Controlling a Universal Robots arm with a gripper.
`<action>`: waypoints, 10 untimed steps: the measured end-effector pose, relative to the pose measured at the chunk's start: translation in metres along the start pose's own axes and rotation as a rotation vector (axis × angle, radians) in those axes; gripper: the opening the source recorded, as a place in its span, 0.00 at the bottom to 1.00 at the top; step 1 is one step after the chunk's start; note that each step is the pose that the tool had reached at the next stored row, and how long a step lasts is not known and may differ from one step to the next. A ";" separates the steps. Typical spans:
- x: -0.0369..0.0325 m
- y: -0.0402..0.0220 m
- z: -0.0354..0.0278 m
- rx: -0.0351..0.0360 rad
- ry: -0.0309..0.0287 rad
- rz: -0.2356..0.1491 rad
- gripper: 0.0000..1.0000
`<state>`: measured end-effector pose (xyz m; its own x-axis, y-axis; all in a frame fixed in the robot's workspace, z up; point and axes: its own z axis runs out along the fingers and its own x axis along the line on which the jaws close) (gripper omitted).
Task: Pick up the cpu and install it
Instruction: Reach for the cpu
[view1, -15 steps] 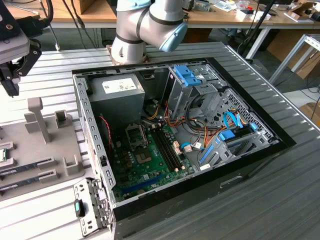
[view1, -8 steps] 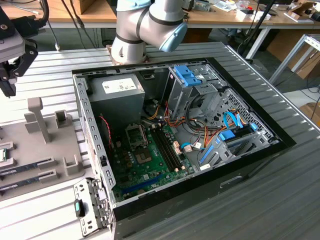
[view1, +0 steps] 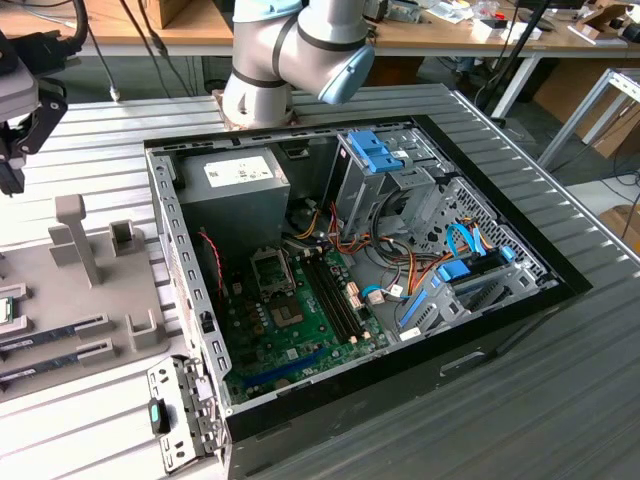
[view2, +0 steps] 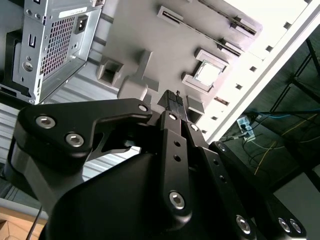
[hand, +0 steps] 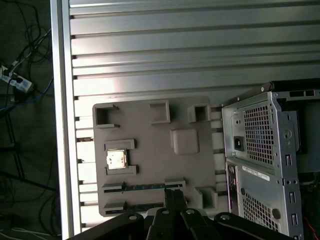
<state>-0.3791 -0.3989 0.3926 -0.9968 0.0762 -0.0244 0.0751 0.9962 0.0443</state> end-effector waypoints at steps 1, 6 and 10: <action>0.0008 -0.0001 0.0000 -0.0001 -0.0001 0.000 0.11; 0.0042 -0.0003 -0.0001 -0.0001 0.0000 0.000 0.11; 0.0066 -0.0005 -0.0001 -0.0001 -0.0001 0.000 0.11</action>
<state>-0.3857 -0.3989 0.3925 -0.9968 0.0762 -0.0245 0.0751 0.9962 0.0443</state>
